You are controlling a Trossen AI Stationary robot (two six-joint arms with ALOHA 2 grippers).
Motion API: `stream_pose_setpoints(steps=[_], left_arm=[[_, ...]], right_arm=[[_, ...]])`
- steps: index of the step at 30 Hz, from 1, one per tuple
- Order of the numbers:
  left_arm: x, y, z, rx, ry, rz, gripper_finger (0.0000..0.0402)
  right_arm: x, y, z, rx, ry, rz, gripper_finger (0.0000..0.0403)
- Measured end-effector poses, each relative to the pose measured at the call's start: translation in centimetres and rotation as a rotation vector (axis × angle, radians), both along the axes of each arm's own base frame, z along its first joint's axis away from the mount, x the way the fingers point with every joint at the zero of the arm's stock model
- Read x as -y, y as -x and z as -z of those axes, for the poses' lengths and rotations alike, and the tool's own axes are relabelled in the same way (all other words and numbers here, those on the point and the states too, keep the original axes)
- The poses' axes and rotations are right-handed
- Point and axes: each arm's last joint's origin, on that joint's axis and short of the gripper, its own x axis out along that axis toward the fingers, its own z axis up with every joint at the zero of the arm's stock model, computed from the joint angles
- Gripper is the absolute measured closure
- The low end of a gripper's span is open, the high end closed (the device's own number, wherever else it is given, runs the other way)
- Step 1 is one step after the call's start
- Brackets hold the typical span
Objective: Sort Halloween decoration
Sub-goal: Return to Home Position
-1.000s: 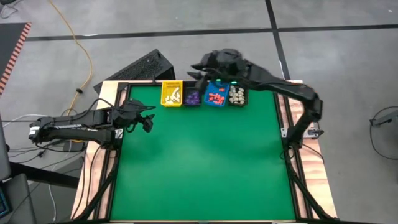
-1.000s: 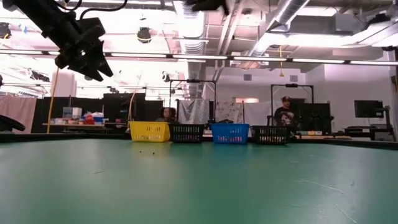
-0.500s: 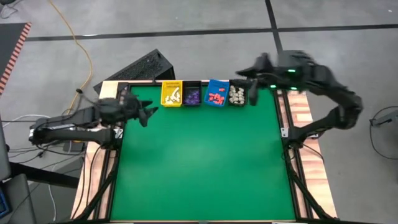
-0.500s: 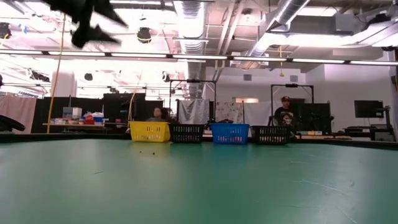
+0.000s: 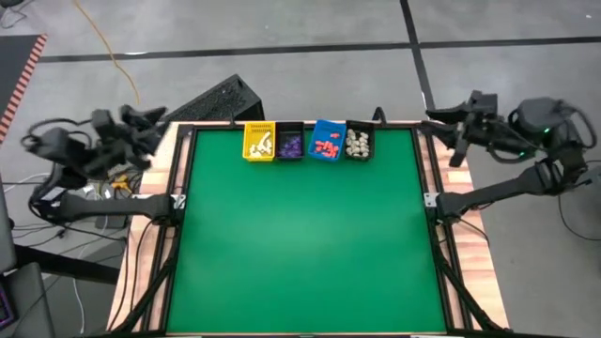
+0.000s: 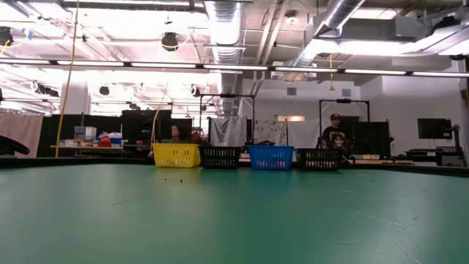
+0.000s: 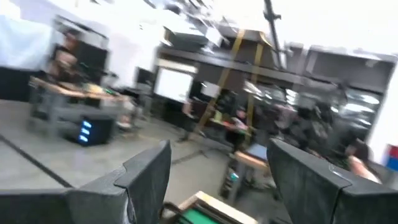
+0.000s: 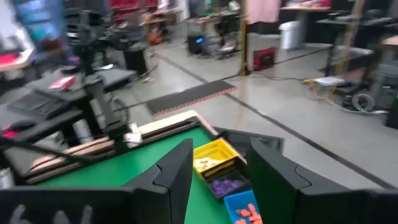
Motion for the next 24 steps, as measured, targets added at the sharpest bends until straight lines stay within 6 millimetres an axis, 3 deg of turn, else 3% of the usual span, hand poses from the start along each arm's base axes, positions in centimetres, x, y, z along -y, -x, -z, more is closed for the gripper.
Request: stream_pose_setpoints(steps=[4, 9, 18, 24], left_arm=[[0.1, 2.4, 0.1, -0.017, 0.002, -0.137, 0.0145], [-0.1, 3.0, 2.6, -0.115, 0.079, -0.210, 0.0145], [-0.4, 0.1, 7.0, -0.226, 0.175, -0.133, 0.0145], [-0.7, -1.8, 9.4, -0.238, 0.236, -0.121, 0.0145]], right_arm=[[-0.2, 0.0, 3.0, 0.058, 0.004, 0.024, 0.0227], [-0.3, 0.2, 6.7, 0.123, 0.000, 0.027, 0.0227], [-0.3, 0.8, 11.7, 0.236, -0.041, 0.046, 0.0227], [-0.3, 1.4, 13.3, 0.297, -0.055, 0.071, 0.0227]])
